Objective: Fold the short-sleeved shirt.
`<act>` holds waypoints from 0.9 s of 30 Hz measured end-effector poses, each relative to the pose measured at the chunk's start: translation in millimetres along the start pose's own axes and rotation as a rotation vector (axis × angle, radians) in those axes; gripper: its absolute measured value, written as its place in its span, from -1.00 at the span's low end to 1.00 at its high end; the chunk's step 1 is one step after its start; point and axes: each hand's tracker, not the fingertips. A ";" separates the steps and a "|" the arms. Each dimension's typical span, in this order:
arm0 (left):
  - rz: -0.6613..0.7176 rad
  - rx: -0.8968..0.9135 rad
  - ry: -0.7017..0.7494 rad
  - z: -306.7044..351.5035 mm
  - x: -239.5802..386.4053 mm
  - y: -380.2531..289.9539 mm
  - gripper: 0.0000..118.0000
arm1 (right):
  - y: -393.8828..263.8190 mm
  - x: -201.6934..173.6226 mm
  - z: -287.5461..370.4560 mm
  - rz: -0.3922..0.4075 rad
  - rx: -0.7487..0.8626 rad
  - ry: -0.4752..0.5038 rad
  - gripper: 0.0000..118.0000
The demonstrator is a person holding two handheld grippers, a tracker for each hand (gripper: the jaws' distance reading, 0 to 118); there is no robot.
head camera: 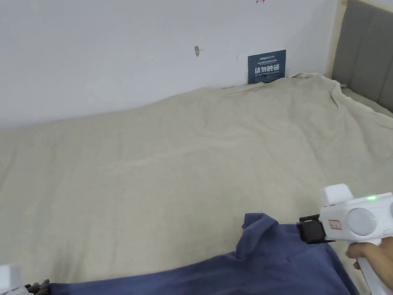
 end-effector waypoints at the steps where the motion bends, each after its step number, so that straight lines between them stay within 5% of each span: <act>1: 0.002 0.002 -0.003 4.4 2.8 0.2 -1.00 | 0.0 -2.1 -10.8 0.010 -0.035 -0.001 0.36; 6: -0.004 -0.006 -0.008 10.2 6.5 -4.3 -1.00 | -11.3 -4.8 -45.9 -0.032 -0.142 0.007 -0.13; 7: -0.003 -0.008 -0.006 11.0 6.6 -5.6 -1.00 | -13.8 -4.3 -45.6 -0.035 -0.132 0.015 -0.30; 9: -0.003 -0.015 -0.001 9.7 4.2 -6.1 -1.00 | -15.4 -5.0 -35.6 -0.046 -0.080 0.021 -0.97; 27: 0.098 0.049 0.021 98.0 -10.6 -56.7 -1.00 | -82.8 22.6 181.2 -0.045 0.250 0.205 -0.97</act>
